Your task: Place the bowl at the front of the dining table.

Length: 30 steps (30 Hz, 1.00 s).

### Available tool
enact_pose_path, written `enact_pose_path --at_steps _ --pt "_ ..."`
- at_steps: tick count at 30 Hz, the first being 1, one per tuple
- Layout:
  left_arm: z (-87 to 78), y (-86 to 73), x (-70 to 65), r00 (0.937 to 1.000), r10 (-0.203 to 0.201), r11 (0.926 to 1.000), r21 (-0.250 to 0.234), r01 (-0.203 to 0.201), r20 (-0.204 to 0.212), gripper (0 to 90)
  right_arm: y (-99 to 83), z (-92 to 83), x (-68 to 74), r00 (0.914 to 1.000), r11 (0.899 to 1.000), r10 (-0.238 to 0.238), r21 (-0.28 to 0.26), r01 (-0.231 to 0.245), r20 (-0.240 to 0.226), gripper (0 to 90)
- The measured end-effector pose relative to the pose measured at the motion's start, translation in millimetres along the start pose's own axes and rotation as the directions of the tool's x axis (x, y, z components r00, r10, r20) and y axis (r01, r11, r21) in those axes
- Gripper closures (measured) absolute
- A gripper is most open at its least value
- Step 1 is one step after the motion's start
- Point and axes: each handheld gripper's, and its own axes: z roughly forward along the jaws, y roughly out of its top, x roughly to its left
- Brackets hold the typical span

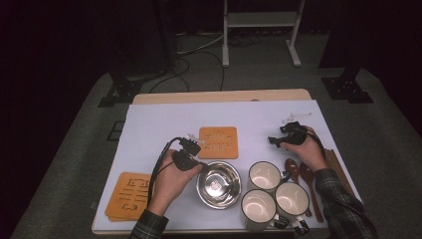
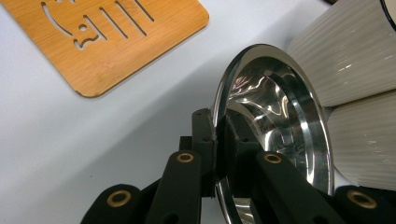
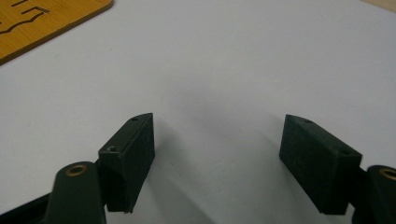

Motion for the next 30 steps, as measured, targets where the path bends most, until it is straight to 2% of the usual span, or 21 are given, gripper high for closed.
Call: enact_pose_path --at_steps 30 --pt "-6.5 9.0 3.9 0.9996 -0.003 1.0 -0.005 0.002 -0.029 84.0 0.0 0.0 0.0 1.0 1.0 0.0 0.0 0.0 0.001 24.8"
